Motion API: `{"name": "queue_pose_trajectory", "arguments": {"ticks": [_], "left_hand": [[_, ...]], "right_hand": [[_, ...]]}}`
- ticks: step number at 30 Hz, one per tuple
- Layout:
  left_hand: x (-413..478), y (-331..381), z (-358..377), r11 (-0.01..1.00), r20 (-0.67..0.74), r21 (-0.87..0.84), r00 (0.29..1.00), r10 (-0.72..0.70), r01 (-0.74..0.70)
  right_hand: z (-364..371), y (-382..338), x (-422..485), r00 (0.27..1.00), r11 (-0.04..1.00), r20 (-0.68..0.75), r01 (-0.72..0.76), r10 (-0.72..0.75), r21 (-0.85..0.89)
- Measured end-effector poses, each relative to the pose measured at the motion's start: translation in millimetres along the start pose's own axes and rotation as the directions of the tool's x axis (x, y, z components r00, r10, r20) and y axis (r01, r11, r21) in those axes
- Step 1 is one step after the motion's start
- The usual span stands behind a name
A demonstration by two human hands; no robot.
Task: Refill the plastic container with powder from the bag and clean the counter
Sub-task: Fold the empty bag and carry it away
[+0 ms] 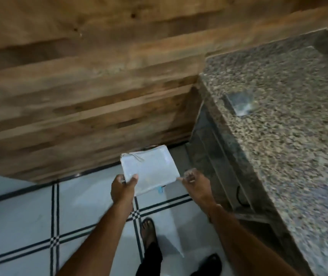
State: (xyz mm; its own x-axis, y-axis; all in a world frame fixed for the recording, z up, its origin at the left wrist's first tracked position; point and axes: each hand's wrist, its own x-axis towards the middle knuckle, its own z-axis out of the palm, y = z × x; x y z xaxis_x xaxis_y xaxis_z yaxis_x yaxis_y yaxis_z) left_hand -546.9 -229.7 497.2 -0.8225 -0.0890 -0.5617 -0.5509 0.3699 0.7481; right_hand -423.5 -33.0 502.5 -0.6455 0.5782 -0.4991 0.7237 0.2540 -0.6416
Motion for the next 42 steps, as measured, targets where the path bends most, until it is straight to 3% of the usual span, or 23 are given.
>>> {"name": "queue_pose_trajectory", "arguments": {"ticks": [3, 10, 16, 23, 28, 34, 38, 42], "left_hand": [[44, -25, -1, 0.992, -0.083, 0.124, 0.996, -0.011, 0.021], [156, -92, 34, 0.951, -0.118, 0.307, 0.989, 0.084, -0.044], [262, -171, 81, 0.969, -0.137, 0.249, 0.99, 0.028, 0.007], [327, -232, 111, 0.995, -0.198, 0.068, 0.978, -0.062, 0.077], [325, -236, 116, 0.993, -0.209, 0.053, 0.974, -0.093, 0.106], [304, -201, 140, 0.985, -0.152, 0.131, 0.984, -0.087, 0.108], [299, -181, 164, 0.976, -0.067, 0.184, 0.992, -0.108, 0.119], [287, -159, 172, 0.958, -0.024, 0.248, 0.99, -0.142, 0.144]], "right_hand": [[54, 11, 37, 0.997, 0.998, 0.056, -0.05, 0.052, -0.036], [163, 72, 146, 0.97, 0.975, 0.162, -0.158, 0.184, -0.159], [270, 143, 250, 0.953, 0.954, 0.203, -0.17, 0.223, -0.248], [351, 172, 326, 0.971, 0.887, 0.131, -0.122, 0.2, -0.445], [335, 179, 310, 0.982, 0.972, -0.022, -0.188, 0.186, -0.139], [256, 202, 250, 0.963, 0.98, -0.182, -0.194, 0.197, 0.038], [216, 210, 217, 0.952, 0.986, -0.259, -0.154, 0.164, 0.059], [203, 222, 190, 0.941, 0.954, -0.211, -0.225, 0.266, 0.199]]}}
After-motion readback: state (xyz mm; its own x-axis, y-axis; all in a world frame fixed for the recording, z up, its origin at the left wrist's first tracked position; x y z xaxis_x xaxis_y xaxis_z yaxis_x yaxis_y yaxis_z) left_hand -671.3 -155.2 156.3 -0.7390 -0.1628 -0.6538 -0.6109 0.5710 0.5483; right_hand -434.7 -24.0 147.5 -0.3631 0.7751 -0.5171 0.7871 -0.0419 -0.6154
